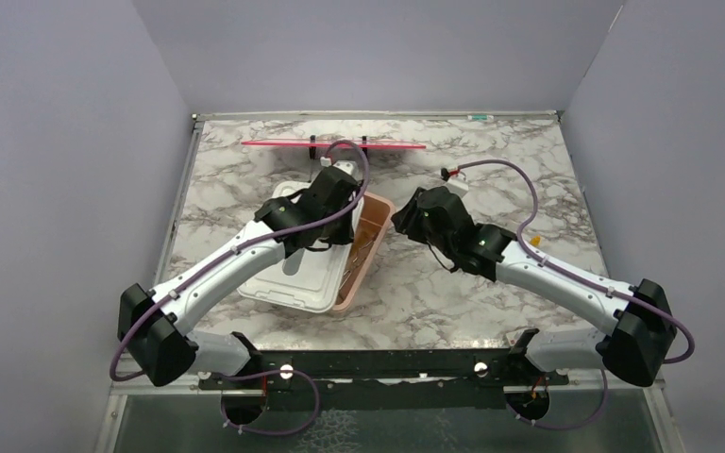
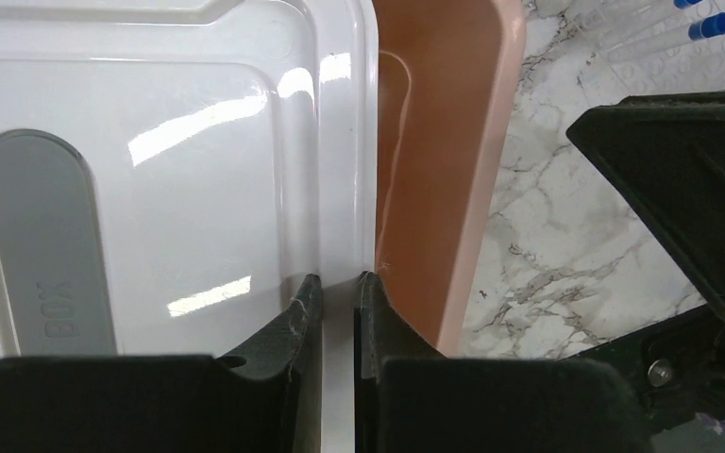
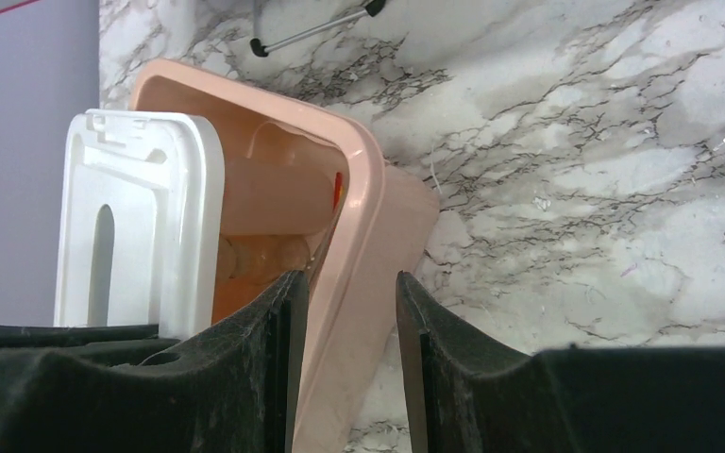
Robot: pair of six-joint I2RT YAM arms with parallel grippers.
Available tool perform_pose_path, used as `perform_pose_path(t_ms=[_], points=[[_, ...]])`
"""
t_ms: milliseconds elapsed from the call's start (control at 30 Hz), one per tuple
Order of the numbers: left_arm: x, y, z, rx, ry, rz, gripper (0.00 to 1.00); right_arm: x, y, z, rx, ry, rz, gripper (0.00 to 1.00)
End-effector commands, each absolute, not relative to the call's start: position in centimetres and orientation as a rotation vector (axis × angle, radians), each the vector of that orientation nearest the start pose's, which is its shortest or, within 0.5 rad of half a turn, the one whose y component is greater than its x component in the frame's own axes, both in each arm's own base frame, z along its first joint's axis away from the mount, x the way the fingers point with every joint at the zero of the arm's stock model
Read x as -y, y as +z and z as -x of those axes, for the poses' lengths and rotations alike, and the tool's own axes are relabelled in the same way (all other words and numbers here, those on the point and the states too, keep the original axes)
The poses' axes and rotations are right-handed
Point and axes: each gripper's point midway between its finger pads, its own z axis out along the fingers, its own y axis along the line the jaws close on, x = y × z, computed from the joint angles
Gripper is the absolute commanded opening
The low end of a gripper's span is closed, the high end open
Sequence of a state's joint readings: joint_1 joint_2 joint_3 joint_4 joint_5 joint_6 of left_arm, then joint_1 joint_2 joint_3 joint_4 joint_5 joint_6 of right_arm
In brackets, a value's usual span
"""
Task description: Organize the chemistry lab equipment
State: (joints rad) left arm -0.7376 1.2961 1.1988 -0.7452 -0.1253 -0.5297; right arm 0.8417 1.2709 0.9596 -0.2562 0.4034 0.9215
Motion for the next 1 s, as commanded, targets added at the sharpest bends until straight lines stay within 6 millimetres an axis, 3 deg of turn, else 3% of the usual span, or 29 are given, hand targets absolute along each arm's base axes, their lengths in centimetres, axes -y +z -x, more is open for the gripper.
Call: perform_pose_path(t_ms=[0,400,733,900,967], points=[[24.9,22.0,-26.4,-2.331,-0.406,-0.211,0.00,-25.3,18.9,-28.9,-2.119,0.606,-0.384,0.44],[29.3,21.8,-24.6,-2.310,-0.435,-0.536,0.00,-23.2,18.1,-28.9,-2.113,0.561,-0.463,0.44],[30.4,20.6,-24.0,-2.347,-0.470,-0.596,0.05,-22.7,17.9,-28.7,-2.114,0.559,-0.483,0.44],[30.7,21.5,-24.3,-2.319,-0.495,-0.575,0.14,-22.7,18.0,-28.6,-2.108,0.571,-0.484,0.44],[31.1,22.0,-24.2,-2.312,-0.516,-0.572,0.25,-23.0,18.3,-28.6,-2.100,0.592,-0.473,0.44]])
